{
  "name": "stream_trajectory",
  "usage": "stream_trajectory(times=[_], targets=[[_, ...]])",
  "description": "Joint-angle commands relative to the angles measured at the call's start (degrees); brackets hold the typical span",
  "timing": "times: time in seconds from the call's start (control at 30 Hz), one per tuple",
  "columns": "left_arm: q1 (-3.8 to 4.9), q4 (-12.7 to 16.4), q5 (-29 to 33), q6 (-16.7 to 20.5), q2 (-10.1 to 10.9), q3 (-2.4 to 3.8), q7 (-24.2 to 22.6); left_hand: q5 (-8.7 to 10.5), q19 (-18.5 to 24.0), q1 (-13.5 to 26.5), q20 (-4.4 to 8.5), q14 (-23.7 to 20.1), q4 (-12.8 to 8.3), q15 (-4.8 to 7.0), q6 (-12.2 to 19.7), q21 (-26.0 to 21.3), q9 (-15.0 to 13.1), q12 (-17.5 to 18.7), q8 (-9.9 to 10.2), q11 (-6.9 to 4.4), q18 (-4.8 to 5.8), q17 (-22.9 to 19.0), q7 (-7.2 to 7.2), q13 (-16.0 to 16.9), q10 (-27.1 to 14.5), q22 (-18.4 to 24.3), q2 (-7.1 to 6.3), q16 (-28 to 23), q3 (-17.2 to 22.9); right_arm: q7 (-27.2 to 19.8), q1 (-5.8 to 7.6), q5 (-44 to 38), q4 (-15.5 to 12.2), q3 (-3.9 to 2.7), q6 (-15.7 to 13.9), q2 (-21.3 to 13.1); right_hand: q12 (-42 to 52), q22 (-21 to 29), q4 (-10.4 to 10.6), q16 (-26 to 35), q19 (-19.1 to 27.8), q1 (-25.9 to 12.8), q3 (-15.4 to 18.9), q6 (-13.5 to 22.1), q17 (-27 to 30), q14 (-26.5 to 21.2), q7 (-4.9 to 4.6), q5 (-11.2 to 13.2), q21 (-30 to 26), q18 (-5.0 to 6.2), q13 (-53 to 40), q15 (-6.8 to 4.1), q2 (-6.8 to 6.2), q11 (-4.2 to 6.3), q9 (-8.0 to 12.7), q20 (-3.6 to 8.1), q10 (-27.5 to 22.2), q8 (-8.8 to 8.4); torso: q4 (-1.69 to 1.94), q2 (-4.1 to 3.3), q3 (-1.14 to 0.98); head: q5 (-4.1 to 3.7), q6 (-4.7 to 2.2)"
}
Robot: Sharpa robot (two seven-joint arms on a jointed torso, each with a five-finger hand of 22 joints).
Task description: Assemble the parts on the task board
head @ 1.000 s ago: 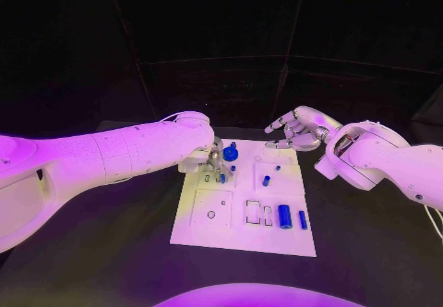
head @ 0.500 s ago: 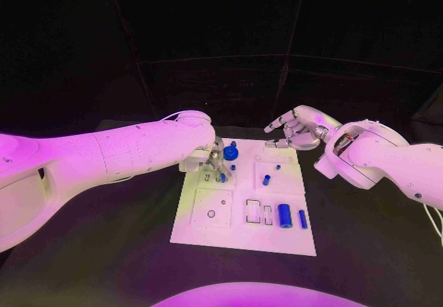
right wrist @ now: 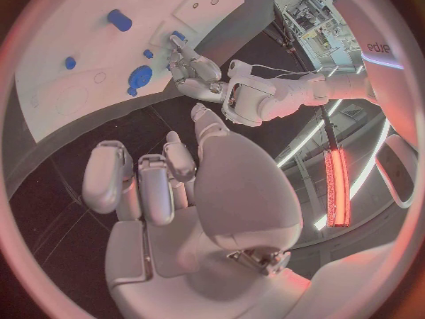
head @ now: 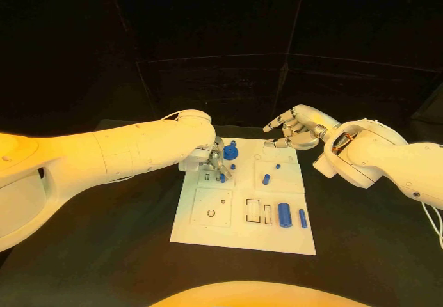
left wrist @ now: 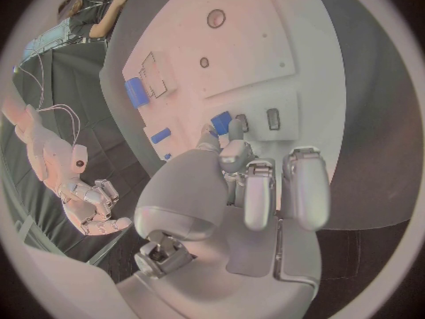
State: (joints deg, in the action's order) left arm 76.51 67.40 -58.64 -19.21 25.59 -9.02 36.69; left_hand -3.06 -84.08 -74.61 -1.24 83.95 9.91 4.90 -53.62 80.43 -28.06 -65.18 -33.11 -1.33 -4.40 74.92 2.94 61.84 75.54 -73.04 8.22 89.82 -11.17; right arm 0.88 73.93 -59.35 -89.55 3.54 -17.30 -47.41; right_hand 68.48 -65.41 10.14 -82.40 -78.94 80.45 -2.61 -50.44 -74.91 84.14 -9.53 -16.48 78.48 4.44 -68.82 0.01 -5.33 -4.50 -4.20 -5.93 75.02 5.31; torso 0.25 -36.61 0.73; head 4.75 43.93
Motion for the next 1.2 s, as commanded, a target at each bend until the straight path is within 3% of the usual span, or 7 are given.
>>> stream_trajectory(times=[0.03,0.2,0.37,0.63,0.77,0.93,1.2], targets=[[0.05,0.1,-0.2,0.3,0.0,0.01,-0.6,0.25,-1.0,-1.5,0.05,6.0,-1.1,0.09,0.4,0.3,-0.1,0.0,-0.3,-0.13,1.15,15.1,-0.25,0.0,-0.3,-0.1,0.42,0.2,0.9,-0.2,0.12,0.1,0.0,-0.03,0.4,0.1,-0.1,0.0,0.0,0.1,0.1,0.0,0.2,-0.4,-2.3,2.9,0.13,-0.3,-0.3,0.33,-0.1,-0.34,0.49,0.29,-0.1,0.21,0.1,0.36,0.01,-0.02,0.01,0.0,0.02],[0.02,0.4,-0.2,1.4,0.2,0.01,-1.2,-0.18,-0.9,-6.8,0.38,6.0,-5.1,0.5,1.2,0.1,0.1,0.7,0.3,-0.56,1.06,15.1,-0.7,-0.3,-0.9,0.2,1.63,0.2,5.1,-0.2,0.12,0.1,0.1,-0.03,0.4,0.2,-0.1,0.0,0.0,0.1,0.1,0.1,0.2,-0.5,-2.2,2.9,0.15,-0.4,-0.3,0.33,-0.1,-0.35,0.55,0.31,-0.1,0.23,0.1,0.4,0.02,-0.03,0.02,0.03,0.03],[0.0,0.9,-0.2,2.7,0.6,0.01,-2.0,-1.27,-0.8,-9.9,0.45,6.0,-8.5,0.46,1.8,0.0,0.4,1.6,1.2,-0.46,1.05,15.1,-0.53,-0.9,-1.4,0.3,1.2,0.2,9.6,-0.3,0.12,0.1,0.3,-0.03,0.4,0.3,-0.1,0.0,0.0,0.1,0.1,0.1,0.2,-0.5,-2.2,2.9,0.15,-0.4,-0.3,0.33,-0.1,-0.35,0.55,0.31,-0.1,0.23,0.1,0.4,0.02,-0.04,0.04,0.05,0.13],[-0.02,1.9,-0.2,5.4,1.5,0.02,-3.1,-1.47,-0.8,-6.1,-0.07,6.0,-11.9,-0.02,2.0,-0.2,0.2,2.7,1.7,0.19,1.02,15.1,-0.03,-1.7,-1.0,0.3,-2.67,0.2,21.5,-0.4,0.12,0.1,0.5,-0.03,0.4,0.4,-0.1,0.0,0.0,0.1,0.1,0.1,0.2,-0.5,-2.2,2.9,0.15,-0.4,-0.3,0.33,-0.1,-0.35,0.55,0.31,-0.1,0.23,0.1,0.4,0.03,-0.01,0.04,0.07,0.2],[-0.02,2.7,-0.2,7.6,2.4,0.03,-3.4,-1.29,-0.8,-0.7,-0.2,6.0,-13.6,-0.14,2.1,-0.3,-0.8,2.6,1.0,0.27,0.99,15.1,0.13,-1.6,-0.5,0.2,-6.81,0.2,32.8,-0.4,0.12,0.1,0.6,-0.03,0.4,0.4,0.0,0.0,0.0,0.1,0.1,0.1,0.2,-0.5,-2.2,2.9,0.16,-0.5,-0.3,0.34,-0.1,-0.36,0.59,0.32,-0.1,0.24,0.1,0.45,0.08,0.0,0.03,0.07,0.27],[-0.04,4.1,1.4,11.0,3.9,0.03,-3.8,-1.11,-0.8,3.9,-0.21,6.0,-14.5,-0.1,2.3,-0.5,-2.4,2.2,-0.4,0.34,0.98,15.1,0.23,-1.4,0.0,0.1,-9.84,0.2,42.3,-0.4,0.12,0.1,0.6,-0.03,0.4,0.4,0.0,0.0,0.0,0.1,0.1,0.1,0.2,-0.5,-2.2,2.9,0.16,-0.5,-0.3,0.34,-0.1,-0.36,0.59,0.32,-0.1,0.24,0.1,0.45,0.09,-0.02,0.01,0.03,0.35],[-0.35,6.8,2.6,15.8,6.8,0.0,-4.1,-1.05,-0.9,5.3,-0.16,6.0,-14.9,-0.11,2.4,-0.5,-3.2,2.0,-1.1,0.12,0.98,15.1,0.25,-1.3,0.3,0.1,-11.03,0.2,45.7,-0.5,0.12,0.1,0.7,-0.03,0.4,0.1,0.0,0.0,0.0,0.1,0.1,0.1,0.2,-0.5,-2.2,2.9,0.16,-0.5,-0.3,0.34,-0.1,-0.36,0.59,0.32,-0.1,0.24,0.1,0.45,0.16,0.01,0.01,0.01,0.71]])
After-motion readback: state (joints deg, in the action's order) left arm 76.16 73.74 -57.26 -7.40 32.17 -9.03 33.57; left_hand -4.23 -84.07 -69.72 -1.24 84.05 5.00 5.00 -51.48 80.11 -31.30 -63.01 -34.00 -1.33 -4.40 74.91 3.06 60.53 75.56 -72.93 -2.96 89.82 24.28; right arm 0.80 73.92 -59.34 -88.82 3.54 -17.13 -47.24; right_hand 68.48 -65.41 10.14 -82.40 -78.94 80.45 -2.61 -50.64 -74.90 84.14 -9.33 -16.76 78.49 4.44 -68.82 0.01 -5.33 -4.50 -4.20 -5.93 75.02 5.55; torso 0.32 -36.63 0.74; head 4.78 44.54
